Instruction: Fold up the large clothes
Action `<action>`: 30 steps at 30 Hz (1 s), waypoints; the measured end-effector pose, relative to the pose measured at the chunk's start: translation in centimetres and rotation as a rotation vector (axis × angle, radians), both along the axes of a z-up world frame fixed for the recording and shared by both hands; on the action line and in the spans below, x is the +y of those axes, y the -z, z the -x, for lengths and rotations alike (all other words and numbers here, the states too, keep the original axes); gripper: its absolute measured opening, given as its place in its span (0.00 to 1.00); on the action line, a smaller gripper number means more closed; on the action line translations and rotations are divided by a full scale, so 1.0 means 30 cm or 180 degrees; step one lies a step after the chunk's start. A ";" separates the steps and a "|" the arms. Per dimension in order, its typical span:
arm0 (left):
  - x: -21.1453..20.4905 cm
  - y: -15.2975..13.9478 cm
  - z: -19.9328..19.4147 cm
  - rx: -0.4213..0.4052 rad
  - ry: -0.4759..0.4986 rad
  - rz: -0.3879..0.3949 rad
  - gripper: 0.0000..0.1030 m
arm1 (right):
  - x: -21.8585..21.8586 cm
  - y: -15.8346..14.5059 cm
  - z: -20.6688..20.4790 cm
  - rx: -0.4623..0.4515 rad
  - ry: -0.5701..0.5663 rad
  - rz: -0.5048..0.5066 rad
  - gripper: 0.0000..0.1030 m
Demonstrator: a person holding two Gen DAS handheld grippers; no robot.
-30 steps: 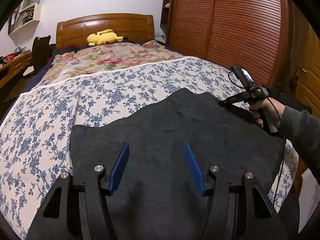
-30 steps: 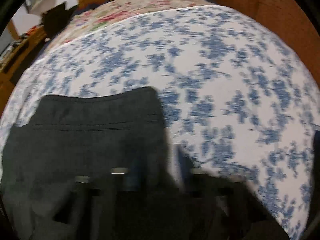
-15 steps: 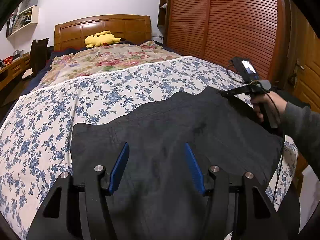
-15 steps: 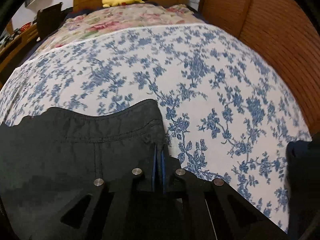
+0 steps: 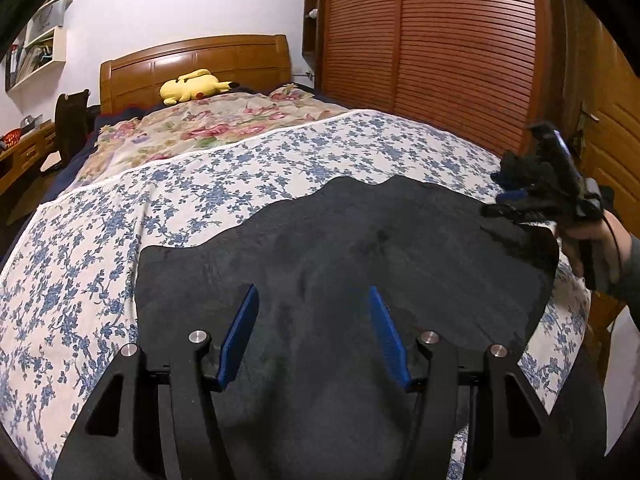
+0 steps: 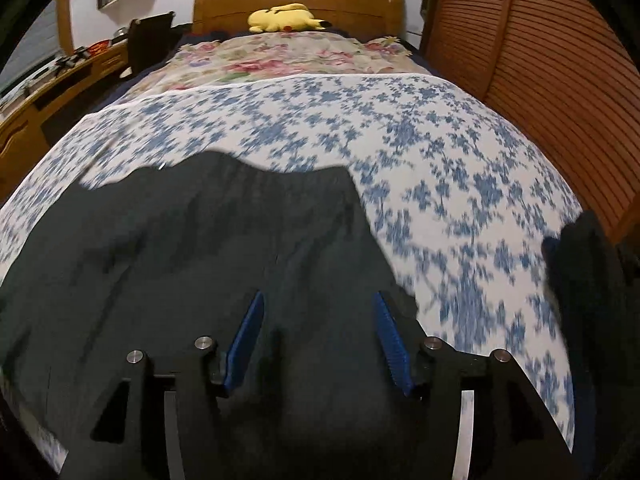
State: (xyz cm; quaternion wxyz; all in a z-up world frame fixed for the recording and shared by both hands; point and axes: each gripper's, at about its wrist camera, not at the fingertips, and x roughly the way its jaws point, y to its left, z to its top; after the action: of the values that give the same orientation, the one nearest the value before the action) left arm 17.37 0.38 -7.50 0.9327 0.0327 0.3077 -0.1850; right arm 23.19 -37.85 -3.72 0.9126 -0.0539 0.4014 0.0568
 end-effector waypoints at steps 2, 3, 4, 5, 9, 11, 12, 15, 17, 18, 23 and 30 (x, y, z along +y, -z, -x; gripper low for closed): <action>-0.008 0.001 0.010 -0.0005 0.0018 -0.0006 0.57 | -0.009 -0.001 0.062 -0.0002 -0.0034 -0.0011 0.57; -0.013 0.002 0.014 -0.0006 0.0029 -0.0010 0.57 | -0.014 -0.010 0.089 -0.0006 -0.0040 -0.0003 0.57; -0.018 0.002 0.016 -0.0005 0.0037 -0.0012 0.57 | -0.021 -0.010 0.115 -0.0012 -0.0036 0.0013 0.57; -0.024 0.002 0.020 -0.0002 0.0050 -0.0012 0.57 | -0.030 -0.007 0.138 -0.0016 -0.0044 0.0013 0.57; -0.051 0.001 0.038 -0.0003 0.0086 -0.0019 0.57 | -0.035 -0.016 0.209 -0.0022 -0.0075 0.0033 0.57; -0.062 0.000 0.048 -0.0008 0.0094 -0.0026 0.57 | -0.053 -0.005 0.232 -0.0010 -0.0060 0.0022 0.57; -0.068 -0.001 0.053 -0.0010 0.0096 -0.0023 0.57 | -0.049 -0.006 0.252 -0.0017 -0.0061 0.0019 0.57; -0.081 -0.002 0.066 -0.0010 0.0107 -0.0015 0.57 | -0.064 -0.002 0.293 -0.0071 -0.0063 0.0019 0.57; -0.091 -0.007 0.074 -0.0015 0.0109 -0.0012 0.57 | -0.082 0.011 0.303 -0.0048 -0.0037 -0.0019 0.57; -0.095 -0.009 0.079 -0.0020 0.0110 -0.0011 0.57 | -0.080 0.021 0.308 -0.0014 -0.0012 -0.0033 0.57; -0.107 -0.015 0.099 -0.0025 0.0104 0.0068 0.57 | -0.098 0.089 0.298 0.0154 -0.0002 -0.0215 0.59; -0.121 -0.008 0.135 -0.0036 0.0153 0.0100 0.57 | -0.085 0.048 0.343 0.0048 0.0094 -0.0125 0.59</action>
State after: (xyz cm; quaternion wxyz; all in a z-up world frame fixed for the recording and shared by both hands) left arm 13.31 -3.25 -7.27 0.9301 0.0264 0.2986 -0.2121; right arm 12.90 -40.40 -5.14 0.9111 -0.0296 0.4078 0.0516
